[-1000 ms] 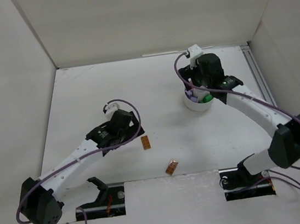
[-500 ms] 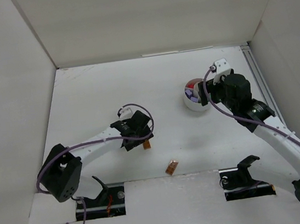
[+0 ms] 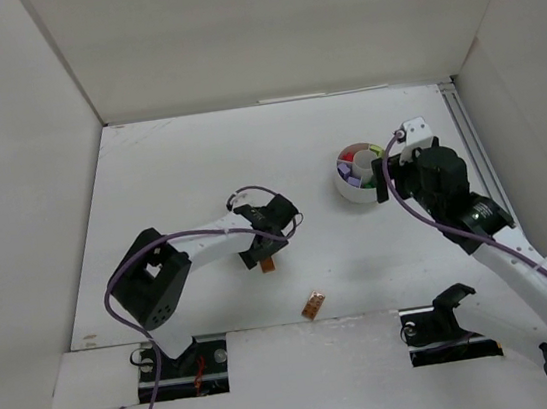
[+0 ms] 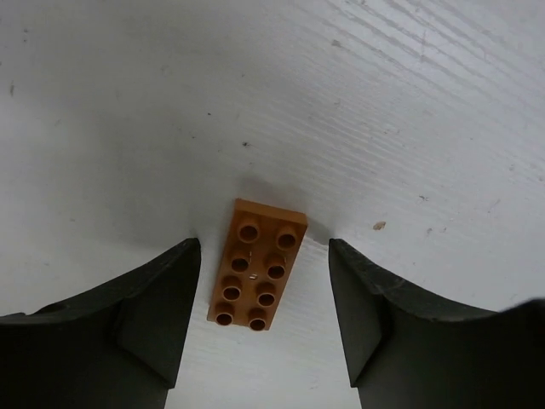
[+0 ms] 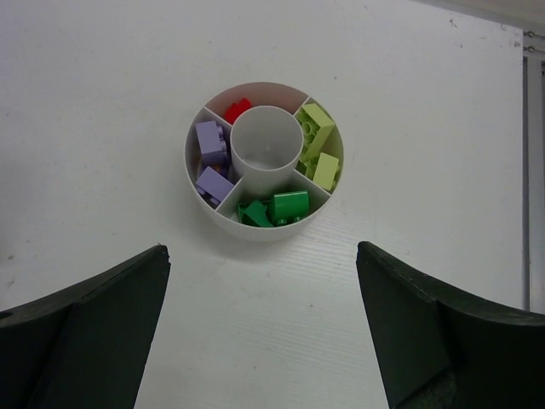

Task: Sort the legos into containers by color

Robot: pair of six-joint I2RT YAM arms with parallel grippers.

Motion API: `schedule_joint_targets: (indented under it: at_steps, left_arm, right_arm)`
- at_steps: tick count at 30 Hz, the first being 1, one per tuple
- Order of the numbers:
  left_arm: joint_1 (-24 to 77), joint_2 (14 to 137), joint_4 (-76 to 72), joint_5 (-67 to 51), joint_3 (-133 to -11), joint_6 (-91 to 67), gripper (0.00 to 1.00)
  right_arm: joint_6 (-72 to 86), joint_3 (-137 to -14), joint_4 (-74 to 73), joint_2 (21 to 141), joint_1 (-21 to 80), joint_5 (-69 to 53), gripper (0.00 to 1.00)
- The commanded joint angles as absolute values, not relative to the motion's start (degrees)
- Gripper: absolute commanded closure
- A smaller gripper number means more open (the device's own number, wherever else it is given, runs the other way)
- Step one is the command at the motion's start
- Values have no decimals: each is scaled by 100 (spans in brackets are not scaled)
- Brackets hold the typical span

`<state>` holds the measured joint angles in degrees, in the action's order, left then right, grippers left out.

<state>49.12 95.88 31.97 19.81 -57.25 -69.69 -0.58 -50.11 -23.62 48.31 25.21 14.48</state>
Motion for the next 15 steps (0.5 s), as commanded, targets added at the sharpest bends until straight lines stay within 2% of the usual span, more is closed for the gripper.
schedule_joint_targets:
  at_steps: [1, 5, 6, 9, 10, 15]
  left_arm:
    - [4931, 9615, 3656, 2162, -5845, -7225, 42]
    - [4931, 9615, 3604, 2162, -5722, -7313, 52]
    - [4931, 9615, 3551, 2162, -5722, -7313, 59]
    - [4931, 9677, 3463, 2162, -5800, -7154, 67]
    - [4983, 9729, 3463, 2162, -5870, -7154, 73]
    - [5036, 9729, 3585, 2372, -6187, -7049, 78]
  right_arm:
    - [9, -5019, -2338, 4693, 2575, 1591, 5]
    - [9, -5019, -2286, 4693, 2575, 1591, 5]
    - [9, -5019, -2285, 4693, 2575, 1591, 5]
    - [9, -5019, -2285, 4693, 2575, 1591, 5]
    - [9, -5019, -2285, 4693, 2575, 1591, 5]
    - [9, -4966, -2338, 4562, 2575, 1591, 5]
